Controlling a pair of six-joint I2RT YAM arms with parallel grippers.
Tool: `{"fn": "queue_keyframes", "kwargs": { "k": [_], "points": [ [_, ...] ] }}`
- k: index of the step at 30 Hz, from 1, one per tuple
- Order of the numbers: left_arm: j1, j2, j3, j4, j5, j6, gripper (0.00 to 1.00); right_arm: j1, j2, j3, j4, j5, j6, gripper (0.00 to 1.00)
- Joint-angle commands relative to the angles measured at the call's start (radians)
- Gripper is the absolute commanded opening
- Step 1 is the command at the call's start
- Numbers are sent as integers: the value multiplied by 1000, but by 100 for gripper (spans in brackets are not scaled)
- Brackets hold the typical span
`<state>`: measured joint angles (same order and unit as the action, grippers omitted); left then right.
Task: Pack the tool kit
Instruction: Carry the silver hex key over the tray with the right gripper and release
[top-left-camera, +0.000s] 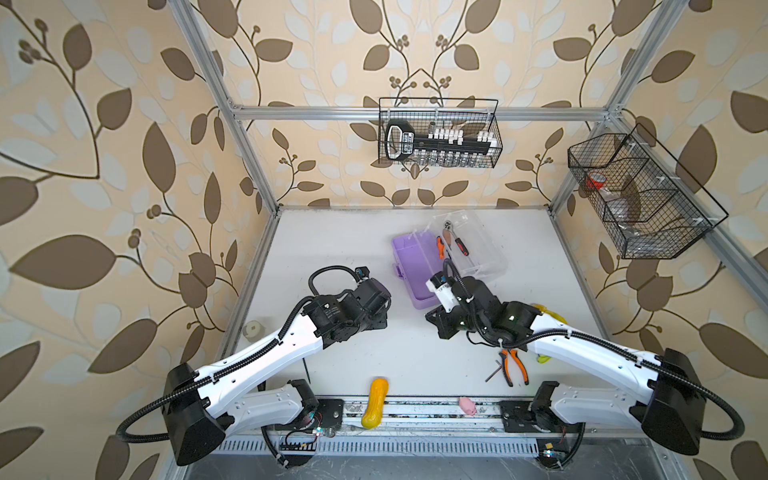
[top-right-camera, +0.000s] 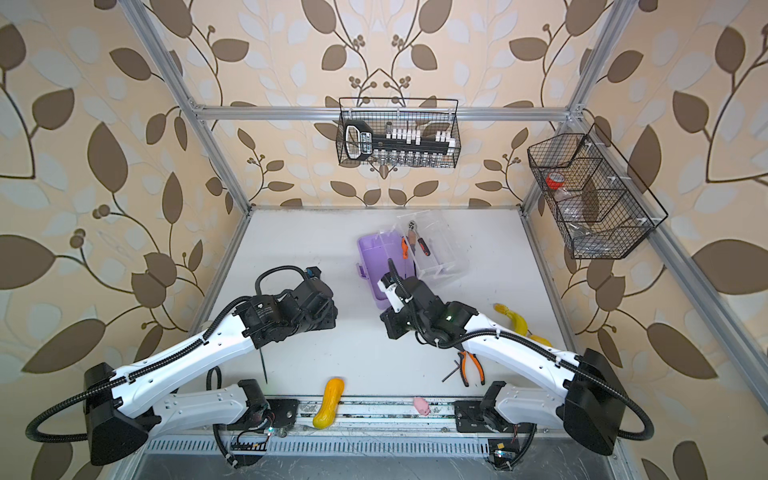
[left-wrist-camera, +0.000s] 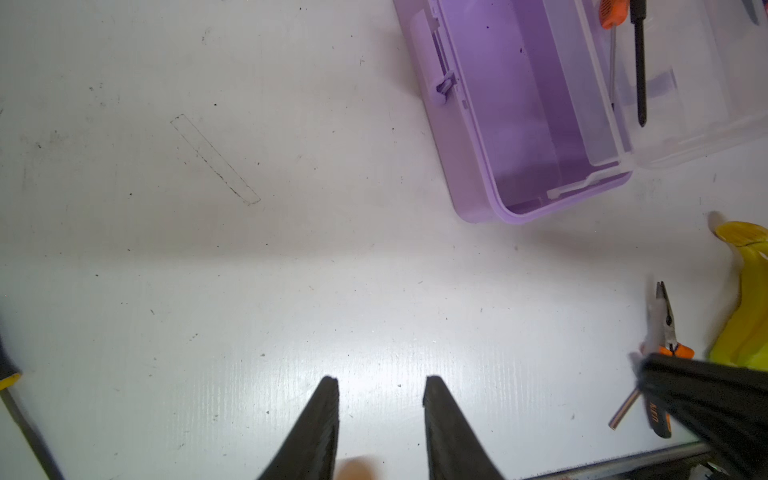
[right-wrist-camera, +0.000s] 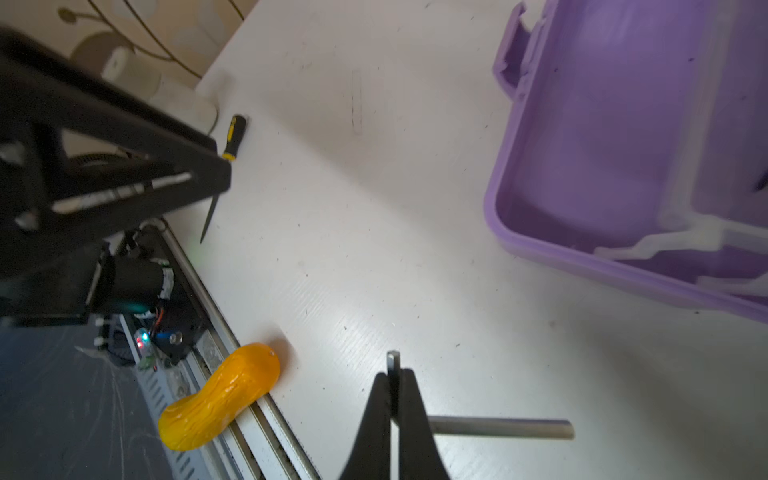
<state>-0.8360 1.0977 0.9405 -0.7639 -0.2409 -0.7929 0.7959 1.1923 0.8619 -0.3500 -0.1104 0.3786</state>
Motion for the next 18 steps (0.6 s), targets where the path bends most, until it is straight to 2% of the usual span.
{"fn": "queue_keyframes", "kwargs": {
  "k": [1, 4, 7, 13, 18],
  "points": [
    [12, -5, -9, 40, 8, -5, 37, -120, -28, 74, -39, -39, 26, 0],
    [12, 19, -8, 59, 30, 0, 36, -267, -14, 134, 10, -97, 90, 0],
    [15, 38, -2, 73, 44, 8, 36, -371, 35, 197, 80, -117, 156, 0],
    [24, 47, 12, 78, 52, 35, 36, -479, 226, 360, 118, -74, 220, 0],
    [42, 41, 4, 80, 61, 46, 36, -526, 361, 442, 155, -7, 303, 0]
  ]
}}
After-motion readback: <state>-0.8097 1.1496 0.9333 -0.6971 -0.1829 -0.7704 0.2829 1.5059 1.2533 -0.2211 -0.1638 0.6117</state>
